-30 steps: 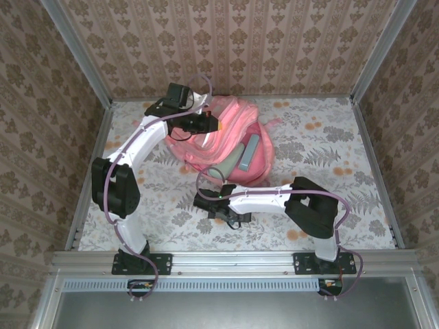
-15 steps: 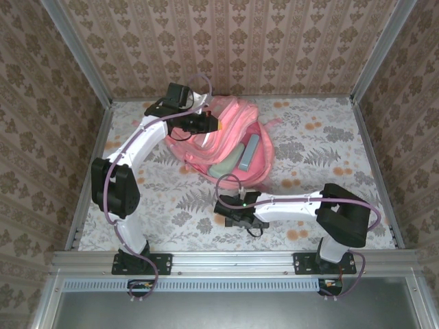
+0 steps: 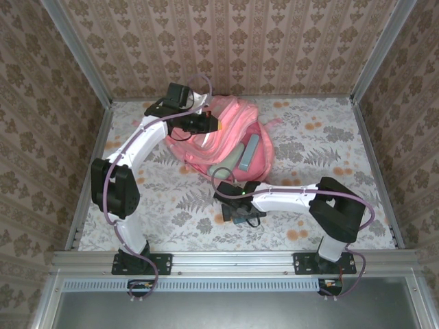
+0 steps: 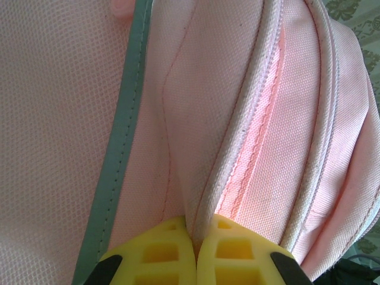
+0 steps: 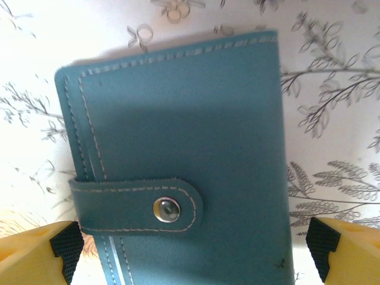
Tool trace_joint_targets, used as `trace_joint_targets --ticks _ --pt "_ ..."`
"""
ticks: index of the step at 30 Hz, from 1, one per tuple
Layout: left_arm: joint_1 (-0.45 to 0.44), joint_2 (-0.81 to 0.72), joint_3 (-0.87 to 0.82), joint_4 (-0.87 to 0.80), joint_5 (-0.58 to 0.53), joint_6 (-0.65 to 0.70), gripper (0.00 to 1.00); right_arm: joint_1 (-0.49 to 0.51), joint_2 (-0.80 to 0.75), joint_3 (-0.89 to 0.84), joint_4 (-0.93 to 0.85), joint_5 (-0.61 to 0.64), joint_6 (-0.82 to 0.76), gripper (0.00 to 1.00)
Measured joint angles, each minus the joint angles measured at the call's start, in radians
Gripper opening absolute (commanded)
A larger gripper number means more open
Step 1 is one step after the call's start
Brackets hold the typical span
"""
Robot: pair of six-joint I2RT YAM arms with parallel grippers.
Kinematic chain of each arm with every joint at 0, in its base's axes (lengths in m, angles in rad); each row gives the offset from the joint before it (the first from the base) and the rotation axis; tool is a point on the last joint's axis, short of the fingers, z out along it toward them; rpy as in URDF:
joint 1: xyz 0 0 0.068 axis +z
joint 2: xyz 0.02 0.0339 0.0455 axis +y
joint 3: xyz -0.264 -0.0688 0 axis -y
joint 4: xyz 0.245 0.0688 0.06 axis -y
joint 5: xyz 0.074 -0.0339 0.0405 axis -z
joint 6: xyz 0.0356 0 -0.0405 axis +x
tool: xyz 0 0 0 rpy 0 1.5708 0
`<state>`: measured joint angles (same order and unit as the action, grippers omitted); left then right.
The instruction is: Pack books, pencil case, and school supplies into a backpack
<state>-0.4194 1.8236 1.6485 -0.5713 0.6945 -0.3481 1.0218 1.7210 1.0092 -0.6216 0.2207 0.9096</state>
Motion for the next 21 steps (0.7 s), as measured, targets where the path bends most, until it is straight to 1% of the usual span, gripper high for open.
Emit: trace_joint_targets --ticks 2,4,5,6,8,9,11,14,17,21 --pt "0.0 0.0 0.0 0.0 -0.002 0.0 0.0 0.0 0.01 -0.018 0.023 -0.02 -0.01 0.99" --pt "-0.001 0.0 0.0 -0.001 -0.003 0.0 0.0 0.0 0.008 -0.023 0.037 -0.025 -0.018 0.94" --pt "-0.002 0.0 0.0 -0.001 -0.004 0.0 0.0 0.0 0.005 -0.025 0.04 -0.027 -0.022 0.9" --pt "-0.002 0.0 0.0 -0.001 -0.005 0.0 0.0 0.0 0.002 -0.031 0.047 -0.026 -0.023 0.83" --pt "-0.004 0.0 0.0 -0.003 -0.007 0.0 0.0 0.0 -0.01 -0.043 0.054 -0.024 -0.029 0.73" --pt "-0.005 0.0 0.0 -0.003 -0.01 0.0 0.0 0.0 -0.018 -0.05 0.062 -0.024 -0.031 0.71" --pt "-0.005 0.0 0.0 -0.004 -0.01 0.0 0.0 0.0 -0.031 -0.058 0.073 -0.023 -0.035 0.7" --pt "-0.005 0.0 0.0 -0.004 -0.011 0.0 0.0 0.003 -0.055 -0.063 0.072 -0.023 -0.045 0.6" --pt "-0.005 0.0 0.0 -0.004 -0.011 0.0 0.0 0.009 -0.092 -0.066 0.064 -0.018 -0.049 0.56" --pt "-0.005 0.0 0.0 -0.004 -0.01 0.0 0.0 0.016 -0.154 -0.081 0.045 -0.018 -0.048 0.54"
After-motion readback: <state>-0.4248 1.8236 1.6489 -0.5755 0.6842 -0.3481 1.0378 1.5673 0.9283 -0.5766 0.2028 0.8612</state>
